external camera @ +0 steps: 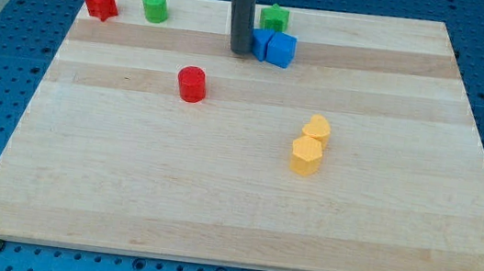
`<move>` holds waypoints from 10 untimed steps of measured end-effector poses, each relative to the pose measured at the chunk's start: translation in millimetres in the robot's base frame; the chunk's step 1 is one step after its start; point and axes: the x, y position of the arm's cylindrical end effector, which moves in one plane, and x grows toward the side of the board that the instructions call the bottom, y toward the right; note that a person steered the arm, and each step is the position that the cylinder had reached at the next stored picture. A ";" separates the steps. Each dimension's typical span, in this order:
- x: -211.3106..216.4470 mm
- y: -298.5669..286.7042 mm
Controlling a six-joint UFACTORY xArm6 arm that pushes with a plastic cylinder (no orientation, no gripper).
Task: Separate blue triangle from blue cube
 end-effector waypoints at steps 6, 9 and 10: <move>-1.9 8.3; -7.3 16.0; -7.3 16.7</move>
